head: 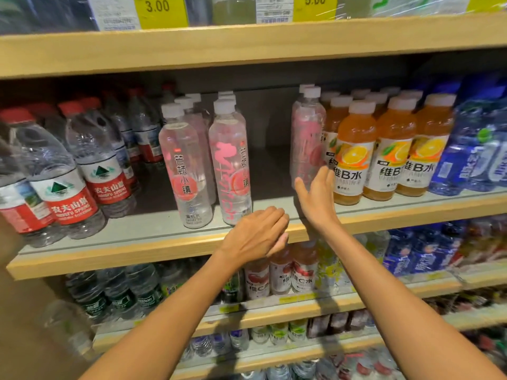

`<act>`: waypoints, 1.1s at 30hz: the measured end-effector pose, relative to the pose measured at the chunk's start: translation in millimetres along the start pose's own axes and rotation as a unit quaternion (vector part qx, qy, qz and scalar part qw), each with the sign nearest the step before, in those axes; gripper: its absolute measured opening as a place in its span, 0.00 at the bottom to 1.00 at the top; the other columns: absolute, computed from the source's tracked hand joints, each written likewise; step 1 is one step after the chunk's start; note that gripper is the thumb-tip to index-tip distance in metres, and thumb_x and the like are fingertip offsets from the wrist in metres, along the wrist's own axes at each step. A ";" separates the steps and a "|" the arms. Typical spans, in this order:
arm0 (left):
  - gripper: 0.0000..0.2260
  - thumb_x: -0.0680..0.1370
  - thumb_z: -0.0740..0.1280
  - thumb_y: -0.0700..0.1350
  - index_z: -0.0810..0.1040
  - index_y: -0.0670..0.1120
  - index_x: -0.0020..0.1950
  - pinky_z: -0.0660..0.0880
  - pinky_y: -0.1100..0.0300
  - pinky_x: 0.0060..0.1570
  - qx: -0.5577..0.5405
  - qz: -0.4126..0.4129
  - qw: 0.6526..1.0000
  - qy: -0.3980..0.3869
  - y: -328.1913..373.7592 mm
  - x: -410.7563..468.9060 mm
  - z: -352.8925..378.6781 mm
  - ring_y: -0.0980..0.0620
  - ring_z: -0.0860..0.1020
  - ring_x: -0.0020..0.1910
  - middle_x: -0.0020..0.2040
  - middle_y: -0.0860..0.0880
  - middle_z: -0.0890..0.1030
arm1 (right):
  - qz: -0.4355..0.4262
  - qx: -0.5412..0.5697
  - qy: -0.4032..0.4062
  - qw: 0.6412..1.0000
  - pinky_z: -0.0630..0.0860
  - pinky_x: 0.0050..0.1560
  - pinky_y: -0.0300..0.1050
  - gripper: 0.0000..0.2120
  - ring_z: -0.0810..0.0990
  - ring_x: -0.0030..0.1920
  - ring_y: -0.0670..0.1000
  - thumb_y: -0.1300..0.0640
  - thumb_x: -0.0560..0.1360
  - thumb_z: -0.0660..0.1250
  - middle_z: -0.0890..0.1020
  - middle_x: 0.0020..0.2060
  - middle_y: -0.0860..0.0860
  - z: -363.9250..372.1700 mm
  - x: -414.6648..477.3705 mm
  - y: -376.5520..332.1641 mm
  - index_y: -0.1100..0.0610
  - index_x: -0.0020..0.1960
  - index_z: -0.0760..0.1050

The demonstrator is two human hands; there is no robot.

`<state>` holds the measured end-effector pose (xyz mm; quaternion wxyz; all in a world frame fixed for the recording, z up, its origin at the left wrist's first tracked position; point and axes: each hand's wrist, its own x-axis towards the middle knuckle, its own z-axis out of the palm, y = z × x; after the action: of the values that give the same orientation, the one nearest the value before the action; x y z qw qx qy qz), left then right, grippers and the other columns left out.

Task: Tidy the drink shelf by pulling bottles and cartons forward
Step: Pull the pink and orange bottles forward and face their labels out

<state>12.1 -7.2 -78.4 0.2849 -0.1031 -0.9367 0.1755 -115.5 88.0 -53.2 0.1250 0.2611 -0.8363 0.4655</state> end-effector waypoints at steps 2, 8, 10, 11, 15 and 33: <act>0.14 0.80 0.56 0.49 0.77 0.41 0.52 0.75 0.53 0.41 0.010 -0.013 1.000 -0.004 0.4 -0.2 2.6 0.46 0.76 0.45 0.47 0.45 0.78 | 0.018 -0.024 -0.011 0.999 0.49 0.74 0.48 0.32 0.52 0.75 0.61 0.52 0.81 0.58 0.55 0.74 0.65 7.1 3.7 0.1 0.69 0.74 0.49; 0.16 0.81 0.55 0.50 0.77 0.41 0.54 0.75 0.53 0.42 0.013 -0.023 1.000 -0.012 1.1 -2.8 2.7 0.47 0.76 0.45 0.50 0.44 0.78 | 0.041 -0.053 0.038 0.997 0.58 0.69 0.52 0.27 0.61 0.70 0.64 0.52 0.78 0.63 0.64 0.68 0.67 18.3 14.8 -2.4 0.70 0.67 0.62; 0.16 0.81 0.55 0.50 0.77 0.41 0.54 0.75 0.53 0.41 0.016 -0.027 0.999 -0.015 1.0 -3.0 1.9 0.47 0.76 0.45 0.49 0.44 0.79 | 0.047 -0.045 0.048 0.997 0.62 0.64 0.52 0.23 0.65 0.65 0.63 0.52 0.77 0.64 0.68 0.63 0.66 20.1 18.6 -1.6 0.70 0.62 0.68; 0.16 0.81 0.55 0.50 0.78 0.41 0.54 0.75 0.54 0.41 0.019 -0.028 0.999 -0.014 1.3 -3.1 1.6 0.47 0.76 0.45 0.49 0.45 0.79 | 0.050 -0.041 0.040 0.997 0.63 0.62 0.52 0.22 0.67 0.63 0.63 0.51 0.77 0.65 0.70 0.61 0.66 21.8 20.9 -0.8 0.70 0.60 0.70; 0.16 0.81 0.56 0.50 0.78 0.41 0.53 0.75 0.55 0.40 0.021 -0.031 0.999 -0.005 1.7 -3.5 1.7 0.48 0.76 0.44 0.49 0.45 0.79 | 0.068 0.018 -0.027 0.997 0.71 0.57 0.52 0.24 0.75 0.57 0.61 0.48 0.75 0.67 0.78 0.56 0.62 31.7 35.9 4.0 0.68 0.59 0.74; 0.16 0.80 0.57 0.52 0.78 0.42 0.51 0.75 0.56 0.37 0.031 -0.056 0.998 -0.010 3.5 -5.8 2.8 0.49 0.77 0.44 0.49 0.46 0.80 | 0.015 0.139 0.003 0.990 0.72 0.39 0.41 0.24 0.80 0.46 0.55 0.47 0.66 0.76 0.79 0.43 0.54 19.7 30.4 3.1 0.64 0.51 0.77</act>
<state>15.6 -6.5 -84.8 0.2880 -0.0402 -0.9379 0.1892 -141.8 63.0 -52.3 0.0828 0.2625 -0.7667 0.5800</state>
